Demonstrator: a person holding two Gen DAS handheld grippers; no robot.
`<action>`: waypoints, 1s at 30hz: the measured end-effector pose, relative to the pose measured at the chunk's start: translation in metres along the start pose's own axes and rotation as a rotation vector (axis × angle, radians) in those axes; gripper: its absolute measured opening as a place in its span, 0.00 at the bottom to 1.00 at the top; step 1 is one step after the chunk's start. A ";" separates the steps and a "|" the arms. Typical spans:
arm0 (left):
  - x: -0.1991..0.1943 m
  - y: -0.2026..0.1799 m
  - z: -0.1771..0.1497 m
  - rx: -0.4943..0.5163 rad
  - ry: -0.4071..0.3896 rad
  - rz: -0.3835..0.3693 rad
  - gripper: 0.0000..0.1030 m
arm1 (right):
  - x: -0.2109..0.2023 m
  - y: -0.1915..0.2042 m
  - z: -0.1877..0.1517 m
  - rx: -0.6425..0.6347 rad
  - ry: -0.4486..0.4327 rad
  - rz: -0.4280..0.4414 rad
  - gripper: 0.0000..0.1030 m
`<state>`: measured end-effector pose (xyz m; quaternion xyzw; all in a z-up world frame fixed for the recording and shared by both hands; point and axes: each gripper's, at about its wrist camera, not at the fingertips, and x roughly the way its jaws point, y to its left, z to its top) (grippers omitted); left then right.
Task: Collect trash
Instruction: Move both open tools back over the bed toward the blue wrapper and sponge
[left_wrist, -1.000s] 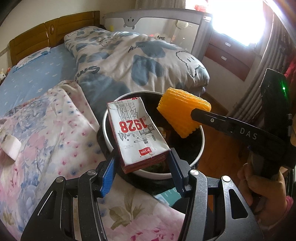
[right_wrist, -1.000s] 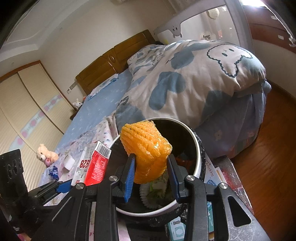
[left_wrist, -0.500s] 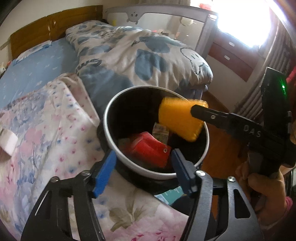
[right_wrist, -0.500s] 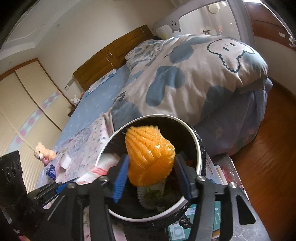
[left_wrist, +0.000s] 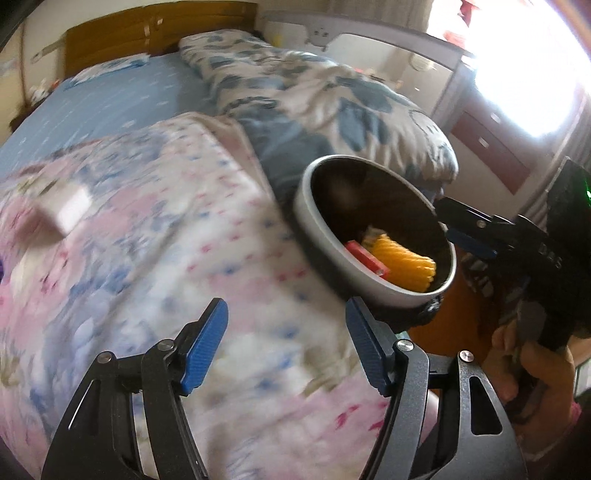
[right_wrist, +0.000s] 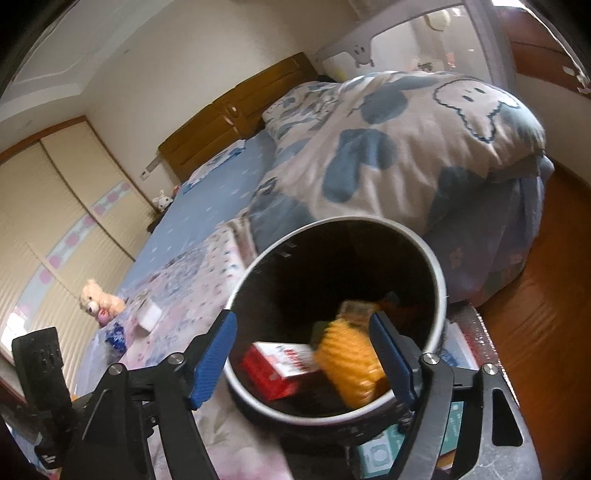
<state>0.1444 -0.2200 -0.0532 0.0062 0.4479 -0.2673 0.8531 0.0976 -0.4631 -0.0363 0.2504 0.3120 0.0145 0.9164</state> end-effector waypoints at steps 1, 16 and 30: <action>-0.003 0.008 -0.003 -0.019 -0.003 0.004 0.66 | 0.001 0.004 -0.002 -0.005 0.001 0.007 0.74; -0.048 0.098 -0.040 -0.196 -0.039 0.104 0.67 | 0.031 0.087 -0.034 -0.121 0.074 0.124 0.82; -0.078 0.167 -0.060 -0.332 -0.075 0.198 0.70 | 0.066 0.147 -0.062 -0.211 0.159 0.191 0.86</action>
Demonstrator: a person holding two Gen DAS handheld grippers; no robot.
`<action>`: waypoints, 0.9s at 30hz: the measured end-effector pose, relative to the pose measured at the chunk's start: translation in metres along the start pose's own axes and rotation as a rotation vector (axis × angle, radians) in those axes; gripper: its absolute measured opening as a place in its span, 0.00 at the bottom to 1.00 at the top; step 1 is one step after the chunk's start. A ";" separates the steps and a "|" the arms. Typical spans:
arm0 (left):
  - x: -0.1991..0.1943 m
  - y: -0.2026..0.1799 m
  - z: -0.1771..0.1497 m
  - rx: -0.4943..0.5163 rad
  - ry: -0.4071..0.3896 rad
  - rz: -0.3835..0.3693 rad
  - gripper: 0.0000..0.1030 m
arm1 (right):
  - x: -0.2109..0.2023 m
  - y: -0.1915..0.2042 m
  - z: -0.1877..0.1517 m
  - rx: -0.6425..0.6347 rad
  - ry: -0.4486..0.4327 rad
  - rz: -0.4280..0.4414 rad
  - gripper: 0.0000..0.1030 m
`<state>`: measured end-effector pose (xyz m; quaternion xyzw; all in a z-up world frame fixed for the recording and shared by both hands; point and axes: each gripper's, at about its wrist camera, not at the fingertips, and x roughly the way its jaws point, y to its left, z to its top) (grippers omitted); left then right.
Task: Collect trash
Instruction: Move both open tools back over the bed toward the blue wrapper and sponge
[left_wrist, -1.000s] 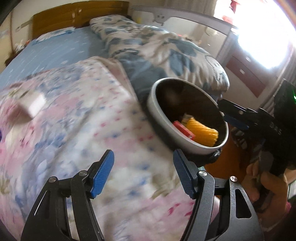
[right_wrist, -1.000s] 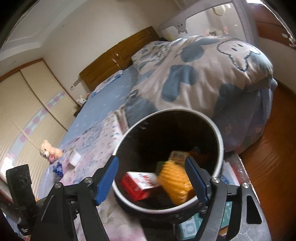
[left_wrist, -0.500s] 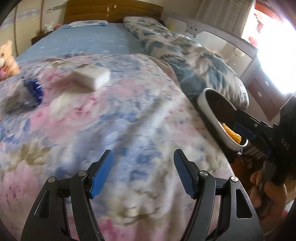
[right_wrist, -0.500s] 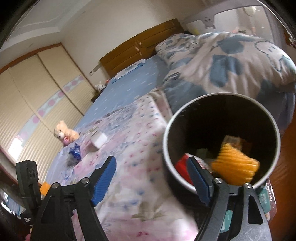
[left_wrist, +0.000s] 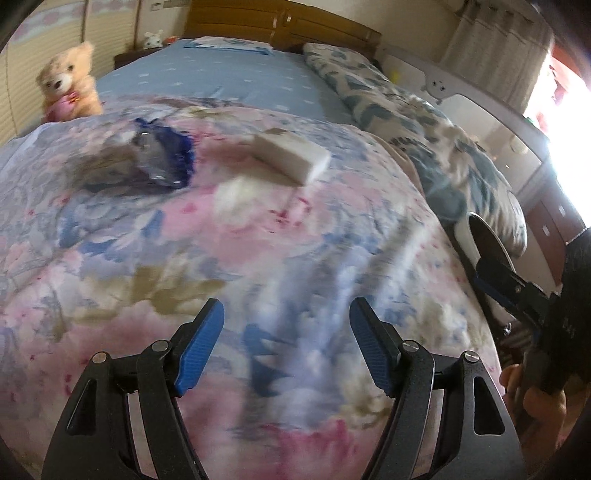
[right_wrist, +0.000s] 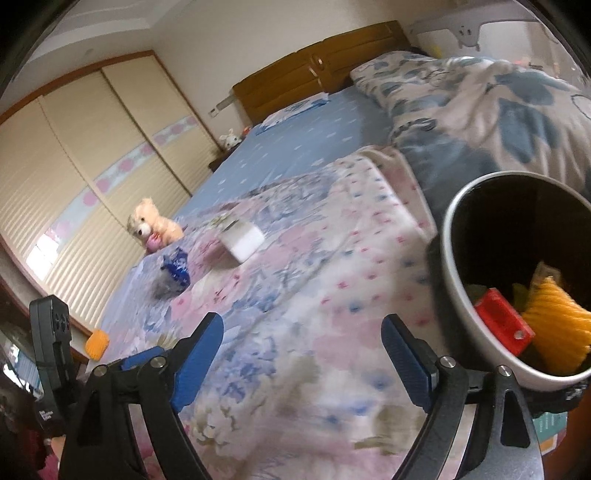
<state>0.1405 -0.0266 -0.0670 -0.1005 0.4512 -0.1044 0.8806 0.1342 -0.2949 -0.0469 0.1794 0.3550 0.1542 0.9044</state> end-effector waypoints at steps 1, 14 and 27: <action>-0.001 0.003 0.000 -0.006 -0.002 0.003 0.70 | 0.004 0.003 -0.001 -0.007 0.006 0.005 0.86; -0.001 0.037 0.001 -0.083 -0.012 0.050 0.71 | 0.025 0.024 0.000 -0.043 0.039 0.022 0.86; 0.005 0.064 0.011 -0.123 -0.014 0.093 0.72 | 0.062 0.045 0.008 -0.111 0.076 0.037 0.87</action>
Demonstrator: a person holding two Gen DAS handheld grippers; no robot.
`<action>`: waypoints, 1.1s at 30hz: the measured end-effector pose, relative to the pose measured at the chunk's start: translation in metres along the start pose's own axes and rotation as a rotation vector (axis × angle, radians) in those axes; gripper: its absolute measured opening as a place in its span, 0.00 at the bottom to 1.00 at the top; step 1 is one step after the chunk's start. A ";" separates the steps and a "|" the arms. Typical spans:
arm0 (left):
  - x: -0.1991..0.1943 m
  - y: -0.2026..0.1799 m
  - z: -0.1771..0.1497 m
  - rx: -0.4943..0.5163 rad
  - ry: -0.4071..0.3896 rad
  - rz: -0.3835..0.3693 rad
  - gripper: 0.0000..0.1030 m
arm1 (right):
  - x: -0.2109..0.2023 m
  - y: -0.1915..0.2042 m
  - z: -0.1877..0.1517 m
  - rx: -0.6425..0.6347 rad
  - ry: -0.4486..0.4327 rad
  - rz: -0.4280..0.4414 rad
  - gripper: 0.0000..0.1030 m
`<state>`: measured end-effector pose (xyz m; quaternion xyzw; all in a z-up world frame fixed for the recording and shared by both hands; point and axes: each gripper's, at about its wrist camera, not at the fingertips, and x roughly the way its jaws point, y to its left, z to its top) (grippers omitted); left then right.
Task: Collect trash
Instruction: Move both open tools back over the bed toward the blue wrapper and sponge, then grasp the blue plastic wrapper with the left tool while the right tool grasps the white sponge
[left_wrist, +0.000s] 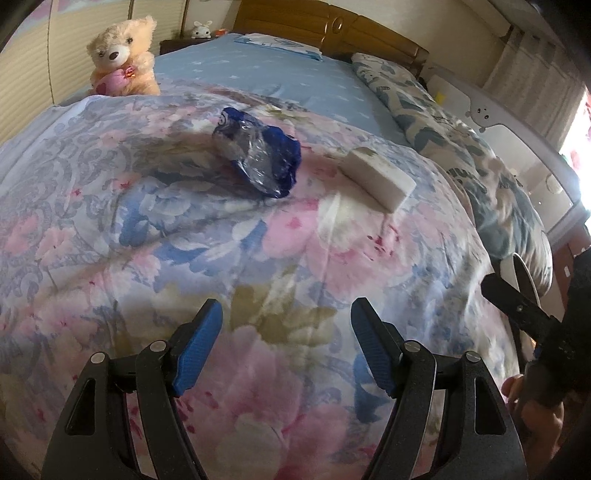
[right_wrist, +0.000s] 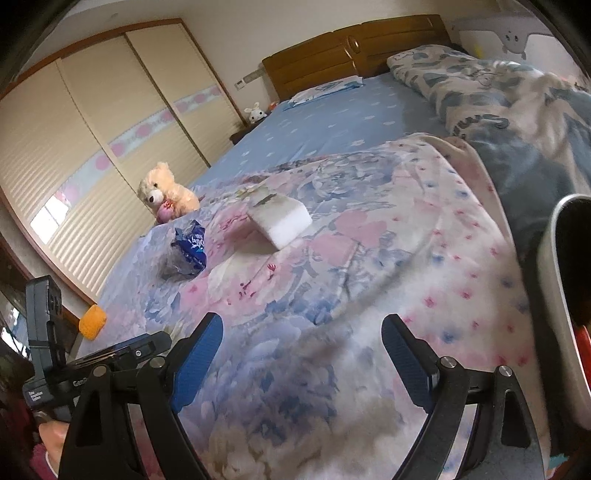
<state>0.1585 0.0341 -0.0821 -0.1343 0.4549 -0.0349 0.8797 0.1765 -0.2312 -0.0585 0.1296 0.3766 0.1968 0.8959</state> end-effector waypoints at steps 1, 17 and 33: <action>0.001 0.001 0.001 0.000 0.000 0.002 0.72 | 0.003 0.001 0.001 -0.006 0.004 0.000 0.87; 0.032 0.008 0.055 -0.004 -0.030 0.048 0.72 | 0.062 0.019 0.045 -0.108 0.039 0.008 0.87; 0.067 0.012 0.089 -0.009 -0.034 0.046 0.48 | 0.124 0.038 0.076 -0.263 0.097 -0.095 0.71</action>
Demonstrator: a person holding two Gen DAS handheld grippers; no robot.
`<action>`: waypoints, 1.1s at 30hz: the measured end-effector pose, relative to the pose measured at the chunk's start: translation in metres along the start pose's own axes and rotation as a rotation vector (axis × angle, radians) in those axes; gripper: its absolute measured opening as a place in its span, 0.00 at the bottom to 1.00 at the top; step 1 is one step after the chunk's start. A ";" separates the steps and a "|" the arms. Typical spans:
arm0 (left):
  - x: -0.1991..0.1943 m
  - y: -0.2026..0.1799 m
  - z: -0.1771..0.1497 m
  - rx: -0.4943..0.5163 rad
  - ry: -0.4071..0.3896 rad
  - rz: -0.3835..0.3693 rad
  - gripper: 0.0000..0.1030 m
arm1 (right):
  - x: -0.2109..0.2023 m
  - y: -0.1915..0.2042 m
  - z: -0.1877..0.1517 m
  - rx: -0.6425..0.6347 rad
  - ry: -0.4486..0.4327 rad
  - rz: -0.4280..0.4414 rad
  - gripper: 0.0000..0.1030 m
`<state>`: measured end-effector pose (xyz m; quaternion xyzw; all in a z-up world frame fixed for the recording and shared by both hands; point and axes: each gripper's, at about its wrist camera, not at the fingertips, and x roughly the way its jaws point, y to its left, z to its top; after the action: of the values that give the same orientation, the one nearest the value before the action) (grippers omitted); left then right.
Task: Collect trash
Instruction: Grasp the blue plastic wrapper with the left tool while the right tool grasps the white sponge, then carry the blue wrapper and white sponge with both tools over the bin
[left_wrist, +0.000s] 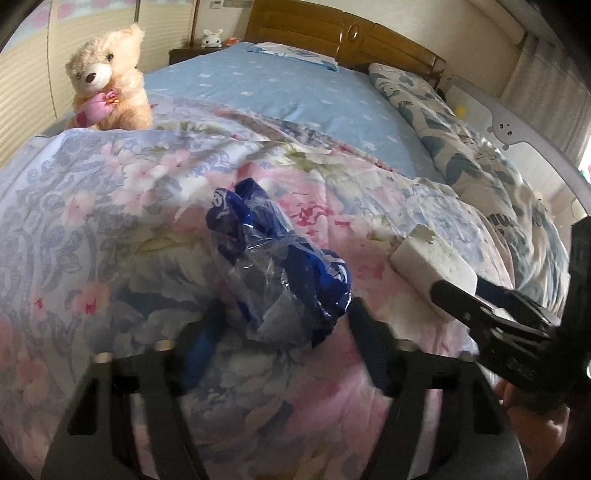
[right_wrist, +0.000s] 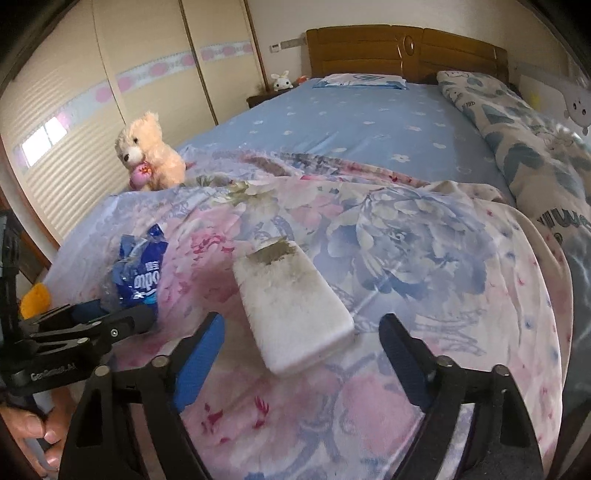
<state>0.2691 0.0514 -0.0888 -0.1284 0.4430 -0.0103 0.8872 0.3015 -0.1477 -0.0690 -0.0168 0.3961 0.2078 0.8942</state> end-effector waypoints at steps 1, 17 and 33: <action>0.002 0.000 0.000 0.004 0.008 -0.008 0.48 | 0.003 0.000 0.000 0.004 0.010 0.001 0.63; -0.043 -0.034 -0.039 0.144 0.002 -0.001 0.35 | -0.044 -0.004 -0.041 0.112 -0.021 0.045 0.53; -0.089 -0.078 -0.085 0.241 -0.003 -0.065 0.35 | -0.121 -0.018 -0.099 0.251 -0.113 0.040 0.53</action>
<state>0.1552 -0.0311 -0.0497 -0.0352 0.4329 -0.0920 0.8960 0.1668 -0.2266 -0.0527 0.1150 0.3683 0.1748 0.9059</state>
